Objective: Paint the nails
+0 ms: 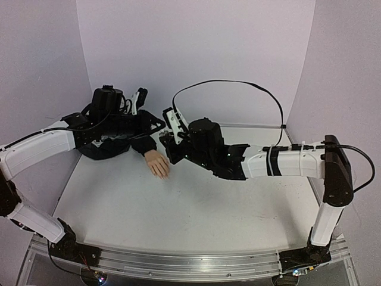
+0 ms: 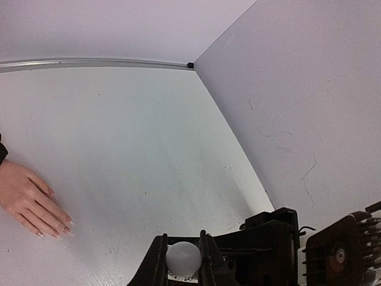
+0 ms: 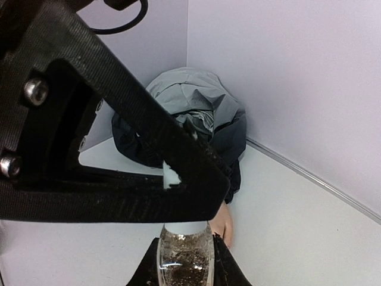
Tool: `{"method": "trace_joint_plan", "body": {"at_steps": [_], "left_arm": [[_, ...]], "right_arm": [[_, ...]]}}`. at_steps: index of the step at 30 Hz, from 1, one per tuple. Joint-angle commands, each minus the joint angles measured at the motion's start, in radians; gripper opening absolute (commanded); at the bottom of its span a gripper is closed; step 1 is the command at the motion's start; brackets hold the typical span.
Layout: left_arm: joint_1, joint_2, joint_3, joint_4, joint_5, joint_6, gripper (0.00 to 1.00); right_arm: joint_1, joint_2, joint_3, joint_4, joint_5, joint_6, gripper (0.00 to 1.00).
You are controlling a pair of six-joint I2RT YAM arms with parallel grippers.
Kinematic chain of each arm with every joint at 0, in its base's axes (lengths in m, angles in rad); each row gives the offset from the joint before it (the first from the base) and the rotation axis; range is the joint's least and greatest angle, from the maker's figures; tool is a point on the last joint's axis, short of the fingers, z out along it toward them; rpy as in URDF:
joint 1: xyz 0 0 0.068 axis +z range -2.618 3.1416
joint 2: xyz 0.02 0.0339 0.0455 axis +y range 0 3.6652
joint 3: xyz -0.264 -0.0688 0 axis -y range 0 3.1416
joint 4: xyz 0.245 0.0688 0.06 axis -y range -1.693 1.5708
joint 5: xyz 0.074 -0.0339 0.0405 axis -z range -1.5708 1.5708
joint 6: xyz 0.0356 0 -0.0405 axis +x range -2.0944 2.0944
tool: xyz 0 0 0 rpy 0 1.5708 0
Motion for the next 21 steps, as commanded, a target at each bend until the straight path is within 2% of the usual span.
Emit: {"method": "trace_joint_plan", "body": {"at_steps": [1,3,5,10,11,13,14,16,21], "left_arm": [[-0.010,-0.015,-0.003,0.079,0.156,0.061,0.07],[-0.010,-0.024,-0.020,0.090,0.222,0.105,0.03],[-0.010,-0.035,-0.034,0.107,0.312,0.158,0.00],[-0.013,-0.067,-0.058,0.190,0.723,0.312,0.00],[-0.017,-0.080,-0.063,0.200,0.801,0.339,0.00],[-0.023,-0.112,-0.073,0.207,0.871,0.397,0.00],[-0.025,-0.128,-0.080,0.206,0.895,0.419,0.00],[-0.026,-0.151,-0.088,0.208,0.904,0.452,0.00],[-0.028,-0.150,-0.085,0.209,0.868,0.461,0.00]], "right_arm": [[-0.017,-0.057,0.007,0.080,-0.154,-0.007,0.00],[-0.055,-0.095,-0.031,0.105,-0.294,0.030,0.00],[-0.110,-0.131,-0.062,0.119,-0.518,0.069,0.00],[-0.175,-0.204,-0.135,0.208,-1.165,0.097,0.00],[-0.174,-0.214,-0.142,0.229,-1.274,0.114,0.00],[-0.174,-0.221,-0.148,0.281,-1.420,0.179,0.00],[-0.174,-0.225,-0.153,0.314,-1.477,0.212,0.00],[-0.173,-0.243,-0.180,0.375,-1.497,0.263,0.00],[-0.173,-0.279,-0.218,0.382,-1.414,0.258,0.00]]}}
